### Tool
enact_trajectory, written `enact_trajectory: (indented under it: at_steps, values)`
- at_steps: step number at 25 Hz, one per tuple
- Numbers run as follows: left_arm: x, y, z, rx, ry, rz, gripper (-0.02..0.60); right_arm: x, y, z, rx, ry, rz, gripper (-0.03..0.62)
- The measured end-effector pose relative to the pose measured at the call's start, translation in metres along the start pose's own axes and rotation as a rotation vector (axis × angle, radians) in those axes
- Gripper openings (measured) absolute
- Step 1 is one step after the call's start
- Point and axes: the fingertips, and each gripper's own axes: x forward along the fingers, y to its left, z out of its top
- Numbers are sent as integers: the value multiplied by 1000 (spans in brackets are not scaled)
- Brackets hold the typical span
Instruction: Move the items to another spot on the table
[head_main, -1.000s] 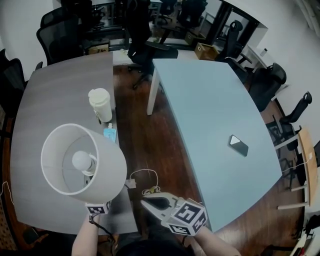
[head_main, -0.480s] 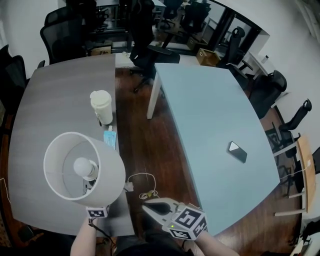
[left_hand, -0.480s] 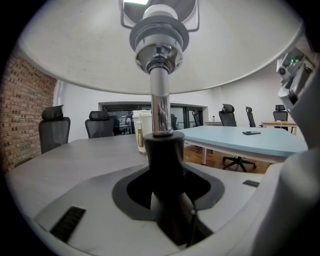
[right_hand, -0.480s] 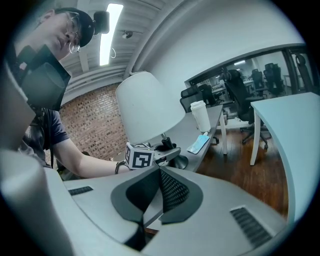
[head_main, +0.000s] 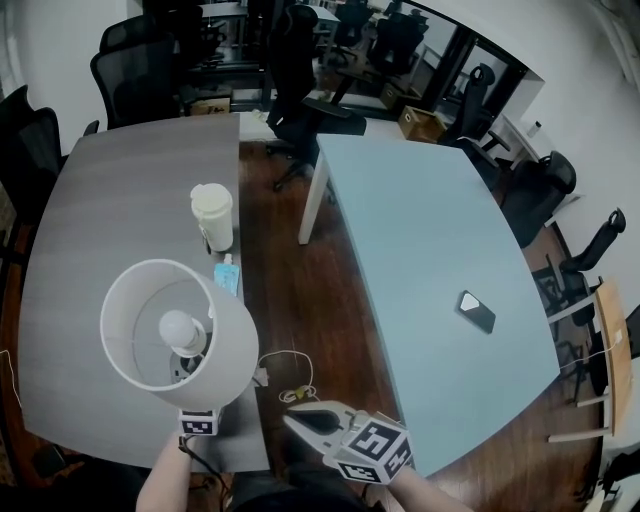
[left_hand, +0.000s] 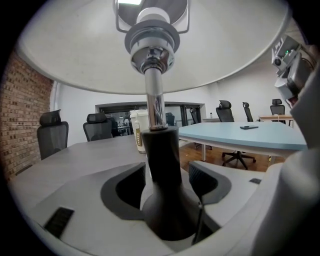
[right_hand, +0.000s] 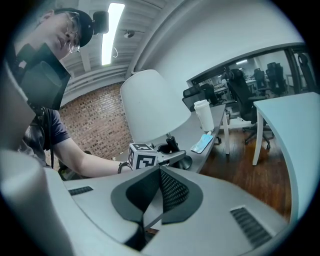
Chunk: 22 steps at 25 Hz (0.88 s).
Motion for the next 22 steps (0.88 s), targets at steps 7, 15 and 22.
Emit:
enact_trajectory:
  at_steps: [7,15,22]
  values:
    - [-20,6,-9,-11,44,-25,313,4,3,9,21,-42,22,9]
    - [-58,-5,-27,-14,113,-51,313,-1,12,19,30,-116,64,9]
    - [-91,-23,-25,-77,131,-72,313,-25,-1,23,51,-184,44,9]
